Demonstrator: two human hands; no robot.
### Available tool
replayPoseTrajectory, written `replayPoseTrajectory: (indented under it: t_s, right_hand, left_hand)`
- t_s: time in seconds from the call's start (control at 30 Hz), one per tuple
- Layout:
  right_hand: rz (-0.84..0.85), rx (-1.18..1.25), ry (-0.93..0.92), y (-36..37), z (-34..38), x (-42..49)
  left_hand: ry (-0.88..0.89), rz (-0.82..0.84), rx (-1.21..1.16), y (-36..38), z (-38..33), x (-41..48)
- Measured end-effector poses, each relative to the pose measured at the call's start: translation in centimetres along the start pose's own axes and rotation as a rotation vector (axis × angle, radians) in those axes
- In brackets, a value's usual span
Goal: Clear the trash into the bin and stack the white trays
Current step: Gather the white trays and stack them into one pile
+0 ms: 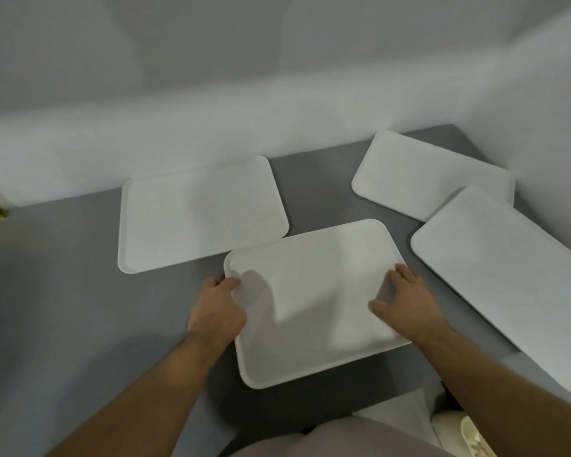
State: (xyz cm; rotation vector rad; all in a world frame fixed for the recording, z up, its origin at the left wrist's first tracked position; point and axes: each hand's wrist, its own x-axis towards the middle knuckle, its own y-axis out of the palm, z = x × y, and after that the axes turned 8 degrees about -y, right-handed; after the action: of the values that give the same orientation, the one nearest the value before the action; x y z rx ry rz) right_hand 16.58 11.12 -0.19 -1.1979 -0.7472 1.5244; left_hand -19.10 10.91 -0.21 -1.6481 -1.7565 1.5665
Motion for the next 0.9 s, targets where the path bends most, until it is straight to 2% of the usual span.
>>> replayPoseTrajectory:
  t_s: [0.17, 0.33, 0.47, 0.6, 0.77, 0.9]
  right_hand:
    - [-0.1, -0.026, -0.014, -0.1, 4.3, 1.3]
    - [-0.133, 0.16, -0.136, -1.6, 10.0, 4.5]
    - [-0.148, 0.24, -0.24, -3.6, 14.2, 8.3]
    - [-0.1, 0.309, -0.204, -4.4, 17.6, 12.4]
    - [0.023, 0.468, -0.105, -3.3, 20.1, 16.2]
    - [0.07, 0.663, 0.043, -2.5, 21.0, 17.4]
  left_hand:
    - [0.044, -0.036, -0.085, -1.8, 1.1, 0.7]
    - [0.072, -0.168, -0.187, -4.6, 2.5, 2.5]
    - [0.114, -0.3, -0.068, -8.2, 3.7, 5.6]
    - [0.003, -0.314, -0.026, -12.0, 4.8, 9.8]
    - [-0.137, -0.246, 0.037, -14.4, 6.6, 13.9]
    - [-0.278, -0.214, -0.096, -15.0, 7.3, 16.4]
